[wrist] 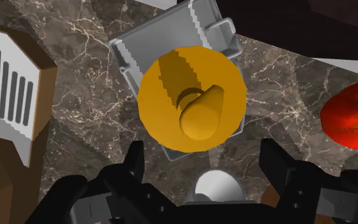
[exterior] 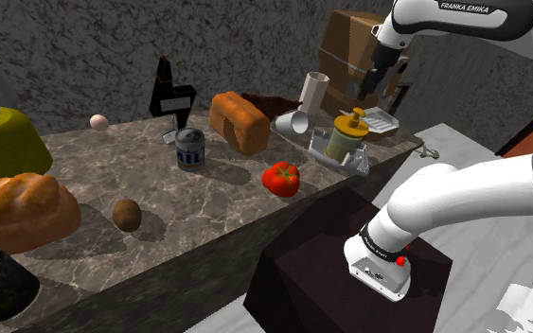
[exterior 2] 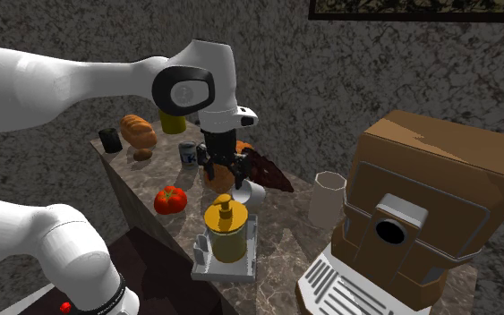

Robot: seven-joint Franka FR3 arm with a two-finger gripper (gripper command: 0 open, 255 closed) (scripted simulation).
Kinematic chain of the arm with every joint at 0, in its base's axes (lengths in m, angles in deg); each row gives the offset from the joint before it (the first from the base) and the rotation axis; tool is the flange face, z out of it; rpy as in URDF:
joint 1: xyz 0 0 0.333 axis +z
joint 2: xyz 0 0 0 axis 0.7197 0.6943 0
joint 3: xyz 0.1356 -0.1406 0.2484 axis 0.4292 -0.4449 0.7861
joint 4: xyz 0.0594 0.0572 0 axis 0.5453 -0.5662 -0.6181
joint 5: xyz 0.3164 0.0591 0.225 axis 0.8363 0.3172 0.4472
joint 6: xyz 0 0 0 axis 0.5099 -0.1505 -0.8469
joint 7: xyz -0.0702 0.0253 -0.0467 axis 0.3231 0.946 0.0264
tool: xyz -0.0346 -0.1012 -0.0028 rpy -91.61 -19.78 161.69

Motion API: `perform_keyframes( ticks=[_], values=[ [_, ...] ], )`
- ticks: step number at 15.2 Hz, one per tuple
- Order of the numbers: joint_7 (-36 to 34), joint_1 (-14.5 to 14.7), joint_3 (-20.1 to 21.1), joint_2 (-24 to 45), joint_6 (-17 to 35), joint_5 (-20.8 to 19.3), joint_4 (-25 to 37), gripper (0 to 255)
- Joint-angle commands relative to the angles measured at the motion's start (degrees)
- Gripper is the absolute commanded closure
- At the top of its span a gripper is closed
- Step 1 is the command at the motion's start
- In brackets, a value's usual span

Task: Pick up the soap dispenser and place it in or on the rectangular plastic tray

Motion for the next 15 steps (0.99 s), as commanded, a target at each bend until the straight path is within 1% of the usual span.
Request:
perform_keyframes(
  ticks=[1,3,7,15],
  values=[
    [0.0,0.0,0.0,0.0,0.0,0.0,0.0,0],
    [0.0,0.0,0.0,0.0,0.0,0.0,0.0,0],
    [0.4,0.51,1.05,1.01,-6.96,1.0,7.94,0],
    [0.4,0.51,1.05,1.01,-6.95,1.0,7.92,0]
  ],
)
